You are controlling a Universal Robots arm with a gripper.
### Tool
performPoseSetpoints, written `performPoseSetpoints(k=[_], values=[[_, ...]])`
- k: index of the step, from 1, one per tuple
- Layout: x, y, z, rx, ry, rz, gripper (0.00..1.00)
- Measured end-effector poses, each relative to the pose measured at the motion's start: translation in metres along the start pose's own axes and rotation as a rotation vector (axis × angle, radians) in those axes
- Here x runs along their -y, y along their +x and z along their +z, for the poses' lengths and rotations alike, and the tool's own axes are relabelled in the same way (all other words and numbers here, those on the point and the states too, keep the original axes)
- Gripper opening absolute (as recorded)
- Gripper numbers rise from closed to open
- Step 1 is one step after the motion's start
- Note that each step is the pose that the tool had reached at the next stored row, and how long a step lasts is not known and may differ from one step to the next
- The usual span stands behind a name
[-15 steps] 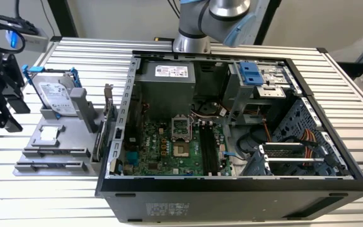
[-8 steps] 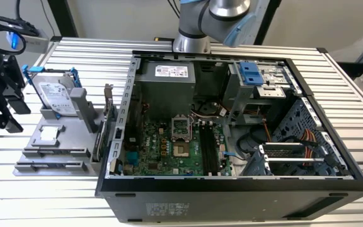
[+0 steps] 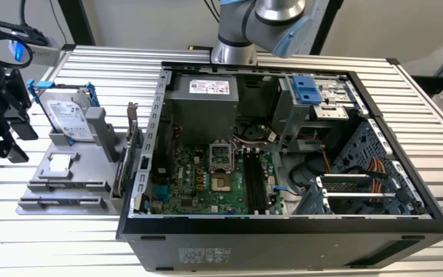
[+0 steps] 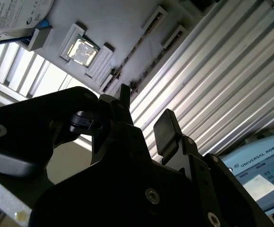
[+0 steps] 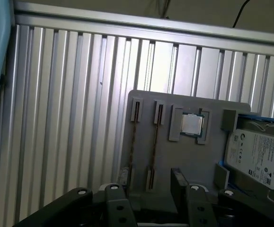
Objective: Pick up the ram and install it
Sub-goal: 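Pick up the ram and move it above insertion slot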
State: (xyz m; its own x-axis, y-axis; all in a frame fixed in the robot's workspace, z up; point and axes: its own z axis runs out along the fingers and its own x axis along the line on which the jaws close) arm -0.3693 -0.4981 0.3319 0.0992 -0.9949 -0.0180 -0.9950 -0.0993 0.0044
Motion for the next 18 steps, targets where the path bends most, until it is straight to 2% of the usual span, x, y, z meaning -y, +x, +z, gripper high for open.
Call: performPoseSetpoints(k=[18], values=[[0.0001, 0.0001, 0.0052, -0.0014, -0.0001, 0.0, 1.0]])
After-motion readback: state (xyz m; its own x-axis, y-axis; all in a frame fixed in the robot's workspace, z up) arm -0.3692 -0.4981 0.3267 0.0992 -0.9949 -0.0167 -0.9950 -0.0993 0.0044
